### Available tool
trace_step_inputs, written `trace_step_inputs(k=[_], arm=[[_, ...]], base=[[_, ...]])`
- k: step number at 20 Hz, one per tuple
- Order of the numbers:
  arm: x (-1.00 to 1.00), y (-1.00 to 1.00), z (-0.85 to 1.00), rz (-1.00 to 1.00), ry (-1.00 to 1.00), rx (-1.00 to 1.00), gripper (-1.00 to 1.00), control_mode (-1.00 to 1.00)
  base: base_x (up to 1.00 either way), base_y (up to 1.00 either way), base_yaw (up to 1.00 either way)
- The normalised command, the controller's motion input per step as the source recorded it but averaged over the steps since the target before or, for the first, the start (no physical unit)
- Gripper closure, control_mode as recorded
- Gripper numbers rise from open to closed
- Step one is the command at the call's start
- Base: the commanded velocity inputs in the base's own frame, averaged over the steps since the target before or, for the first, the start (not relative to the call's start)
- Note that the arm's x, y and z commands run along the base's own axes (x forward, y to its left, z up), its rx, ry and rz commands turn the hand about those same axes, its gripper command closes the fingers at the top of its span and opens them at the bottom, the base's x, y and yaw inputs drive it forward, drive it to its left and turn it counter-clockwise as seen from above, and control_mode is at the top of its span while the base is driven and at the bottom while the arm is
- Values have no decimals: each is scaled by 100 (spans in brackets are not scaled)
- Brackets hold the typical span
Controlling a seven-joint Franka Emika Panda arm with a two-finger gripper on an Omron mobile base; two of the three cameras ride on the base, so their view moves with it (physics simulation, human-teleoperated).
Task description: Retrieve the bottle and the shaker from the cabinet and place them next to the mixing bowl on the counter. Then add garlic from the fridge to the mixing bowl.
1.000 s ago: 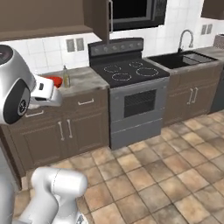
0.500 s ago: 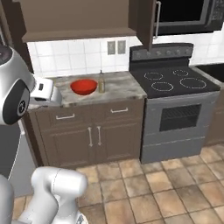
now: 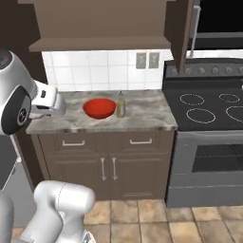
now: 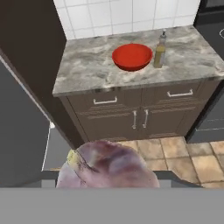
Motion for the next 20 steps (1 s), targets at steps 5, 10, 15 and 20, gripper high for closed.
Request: trace_step_inputs(k=[5,10,15,20], arm=[[0,0,0,0,0,0,100,100],[0,0,0,0,0,0,100,100],[0,0,0,0,0,0,100,100],[0,0,0,0,0,0,100,100]], base=[[63,-42,25],[39,-15,10],[54,0,2],[66,-1,0]])
